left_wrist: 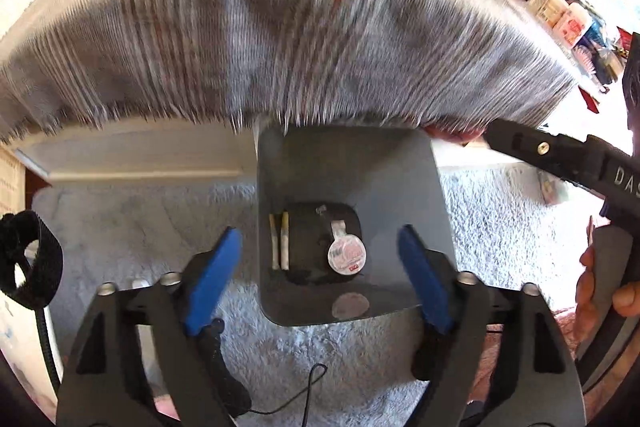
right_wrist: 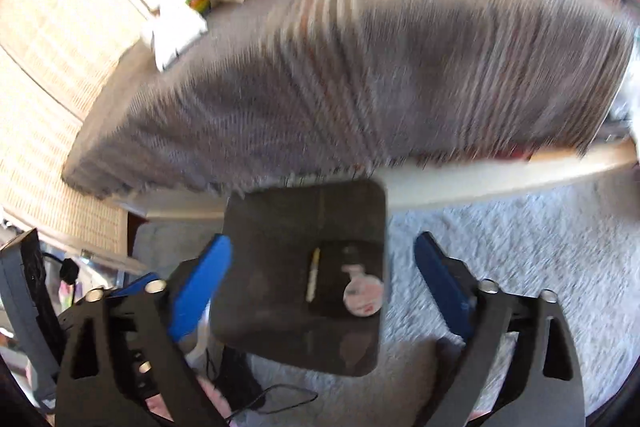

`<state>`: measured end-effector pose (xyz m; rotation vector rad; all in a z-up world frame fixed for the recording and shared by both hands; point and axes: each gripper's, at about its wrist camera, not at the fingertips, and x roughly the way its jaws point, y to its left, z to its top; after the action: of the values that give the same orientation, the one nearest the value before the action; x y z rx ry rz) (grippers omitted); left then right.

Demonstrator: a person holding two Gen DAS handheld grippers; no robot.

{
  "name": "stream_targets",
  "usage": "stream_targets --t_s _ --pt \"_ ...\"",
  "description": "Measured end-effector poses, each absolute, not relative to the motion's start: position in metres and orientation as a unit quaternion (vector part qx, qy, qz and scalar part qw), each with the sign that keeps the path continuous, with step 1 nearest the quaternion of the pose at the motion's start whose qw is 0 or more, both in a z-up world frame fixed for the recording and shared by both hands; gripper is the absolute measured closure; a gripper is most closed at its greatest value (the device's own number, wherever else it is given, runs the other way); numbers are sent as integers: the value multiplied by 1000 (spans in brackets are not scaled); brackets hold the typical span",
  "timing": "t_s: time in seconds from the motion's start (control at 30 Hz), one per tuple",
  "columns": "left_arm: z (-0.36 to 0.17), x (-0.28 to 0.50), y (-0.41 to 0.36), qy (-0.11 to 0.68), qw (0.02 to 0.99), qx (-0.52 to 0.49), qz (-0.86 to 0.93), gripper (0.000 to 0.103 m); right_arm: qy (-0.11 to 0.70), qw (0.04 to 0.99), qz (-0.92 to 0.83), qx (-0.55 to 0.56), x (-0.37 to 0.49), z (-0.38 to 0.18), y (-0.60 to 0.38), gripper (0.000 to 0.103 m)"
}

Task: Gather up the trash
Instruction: 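Carry the tube and cup to the grey bin and release both, then grasp the white paper with the left gripper while the right grasps the yellow bag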

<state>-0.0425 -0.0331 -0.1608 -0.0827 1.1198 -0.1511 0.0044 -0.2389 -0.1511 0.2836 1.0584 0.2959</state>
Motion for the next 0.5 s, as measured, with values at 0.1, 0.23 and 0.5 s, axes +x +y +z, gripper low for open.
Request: stream_targets --t_s 0.1,0.23,0.5 --pt "-132 -38 -28 512 856 -26 -67 13 493 848 148 129 9 -130 -248 3" --pt "-91 -20 -17 483 873 -32 -66 10 467 862 147 128 22 -96 -260 3" --pt "-26 26 -1 420 907 -4 -37 10 419 894 111 115 69 -47 -276 3"
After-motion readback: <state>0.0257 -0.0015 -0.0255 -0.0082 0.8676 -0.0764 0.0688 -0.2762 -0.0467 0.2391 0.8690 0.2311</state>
